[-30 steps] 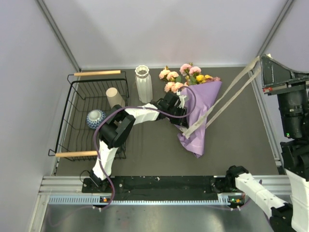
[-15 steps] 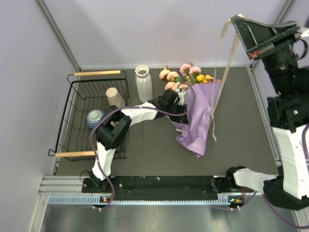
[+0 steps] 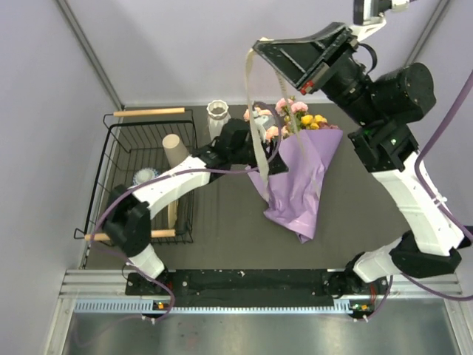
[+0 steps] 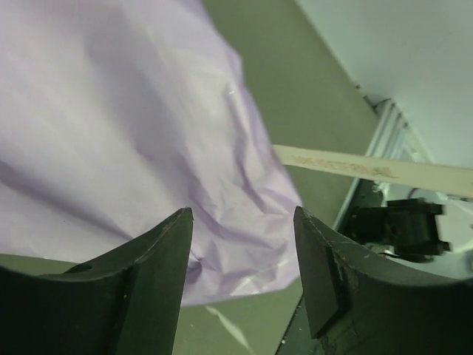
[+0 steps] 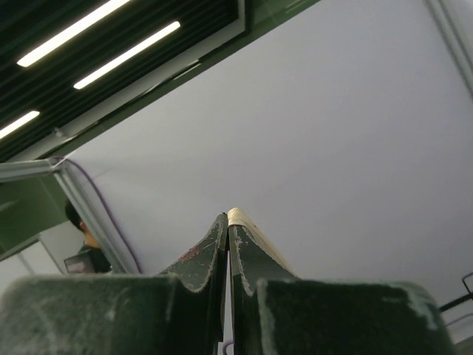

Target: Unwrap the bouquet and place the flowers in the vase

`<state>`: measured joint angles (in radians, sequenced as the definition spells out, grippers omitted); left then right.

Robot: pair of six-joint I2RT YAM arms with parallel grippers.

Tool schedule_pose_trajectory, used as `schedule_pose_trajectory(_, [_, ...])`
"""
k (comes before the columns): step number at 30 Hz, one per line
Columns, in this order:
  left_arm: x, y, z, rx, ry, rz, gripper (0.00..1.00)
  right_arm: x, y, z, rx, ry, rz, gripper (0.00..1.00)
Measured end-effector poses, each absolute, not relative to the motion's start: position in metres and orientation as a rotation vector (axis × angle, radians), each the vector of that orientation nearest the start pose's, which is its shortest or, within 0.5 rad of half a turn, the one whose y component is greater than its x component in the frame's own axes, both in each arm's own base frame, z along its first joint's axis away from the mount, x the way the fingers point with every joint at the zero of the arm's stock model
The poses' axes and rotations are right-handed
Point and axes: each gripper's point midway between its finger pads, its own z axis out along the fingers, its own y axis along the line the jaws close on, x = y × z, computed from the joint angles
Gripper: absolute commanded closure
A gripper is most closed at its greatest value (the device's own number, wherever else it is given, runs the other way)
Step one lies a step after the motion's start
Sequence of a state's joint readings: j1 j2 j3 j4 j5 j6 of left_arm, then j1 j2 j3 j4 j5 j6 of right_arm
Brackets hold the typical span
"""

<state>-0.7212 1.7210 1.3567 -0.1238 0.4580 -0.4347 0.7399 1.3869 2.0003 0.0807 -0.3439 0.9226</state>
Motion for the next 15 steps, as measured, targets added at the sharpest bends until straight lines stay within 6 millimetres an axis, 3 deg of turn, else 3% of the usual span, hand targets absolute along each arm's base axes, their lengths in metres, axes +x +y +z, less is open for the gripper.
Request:
schedule_pose_trajectory(3, [0.294,-0.378,0.245,0.623,2.030,-1.199,0.35,0.166,0.310,0.702,-0.348,0.982,1.722,1.00])
schedule_pose_trajectory(7, [0.280,-0.353,0.280,0.608,1.932,-1.224,0.35,0.162,0.334,0.713,-0.418,0.932,1.767,1.00])
schedule_pose_trajectory(11, [0.269,-0.319,0.304,0.557,1.864,-1.214,0.32,0.171,0.364,0.707,-0.433,0.931,1.799,1.00])
schedule_pose_trajectory(15, [0.257,-0.282,0.326,0.485,1.789,-1.173,0.27,0.165,0.412,0.687,-0.485,0.953,1.842,1.00])
